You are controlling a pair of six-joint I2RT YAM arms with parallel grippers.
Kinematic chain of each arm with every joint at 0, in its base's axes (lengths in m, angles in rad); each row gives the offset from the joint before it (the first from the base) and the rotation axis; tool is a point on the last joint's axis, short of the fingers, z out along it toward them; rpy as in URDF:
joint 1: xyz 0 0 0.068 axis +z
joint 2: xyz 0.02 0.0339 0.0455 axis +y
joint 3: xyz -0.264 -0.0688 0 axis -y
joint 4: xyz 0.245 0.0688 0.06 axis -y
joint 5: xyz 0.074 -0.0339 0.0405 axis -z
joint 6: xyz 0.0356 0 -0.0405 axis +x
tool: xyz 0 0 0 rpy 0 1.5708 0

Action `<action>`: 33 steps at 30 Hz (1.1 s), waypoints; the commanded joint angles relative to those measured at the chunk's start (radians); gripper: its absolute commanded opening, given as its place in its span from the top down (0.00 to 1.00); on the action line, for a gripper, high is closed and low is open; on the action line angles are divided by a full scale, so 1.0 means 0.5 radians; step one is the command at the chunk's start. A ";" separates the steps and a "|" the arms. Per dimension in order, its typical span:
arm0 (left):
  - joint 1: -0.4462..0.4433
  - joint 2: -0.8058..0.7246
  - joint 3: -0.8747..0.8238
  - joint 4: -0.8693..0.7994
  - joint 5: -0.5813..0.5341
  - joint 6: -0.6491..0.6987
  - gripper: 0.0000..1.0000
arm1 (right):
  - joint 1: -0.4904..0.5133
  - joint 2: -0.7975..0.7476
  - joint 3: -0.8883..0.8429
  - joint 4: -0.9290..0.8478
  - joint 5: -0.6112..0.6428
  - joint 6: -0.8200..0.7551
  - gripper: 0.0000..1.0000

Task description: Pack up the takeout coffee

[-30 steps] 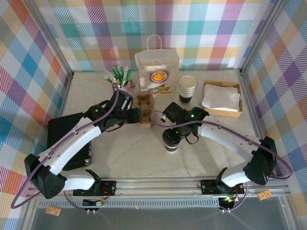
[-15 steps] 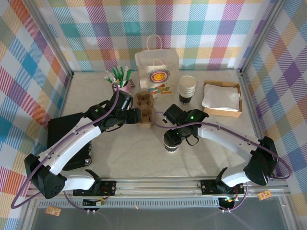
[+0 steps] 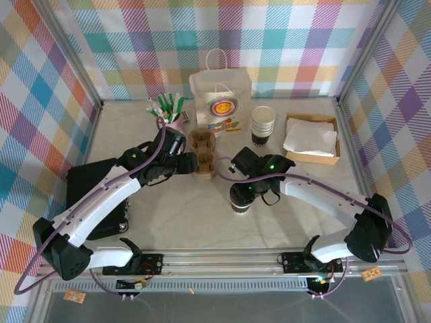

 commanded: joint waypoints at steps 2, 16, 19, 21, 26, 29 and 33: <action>0.008 -0.051 -0.034 0.006 -0.026 0.006 0.41 | 0.006 -0.049 -0.048 0.026 -0.058 -0.026 0.51; 0.008 -0.047 -0.022 0.038 0.017 -0.078 0.41 | 0.004 -0.058 -0.082 0.064 -0.067 -0.023 0.50; 0.008 -0.043 -0.028 0.043 0.016 -0.091 0.41 | 0.004 -0.064 -0.083 0.069 -0.069 -0.029 0.50; 0.009 -0.041 -0.030 0.039 0.022 -0.091 0.41 | 0.005 -0.073 -0.082 0.075 -0.069 -0.031 0.50; 0.008 -0.033 -0.035 0.035 0.016 -0.088 0.41 | 0.005 -0.079 -0.103 0.076 -0.075 -0.029 0.48; 0.008 -0.033 -0.029 0.028 0.021 -0.083 0.41 | 0.004 -0.091 -0.133 0.073 -0.087 -0.024 0.47; 0.009 -0.041 -0.036 0.019 0.016 -0.085 0.41 | 0.004 -0.111 -0.165 0.076 -0.082 -0.020 0.44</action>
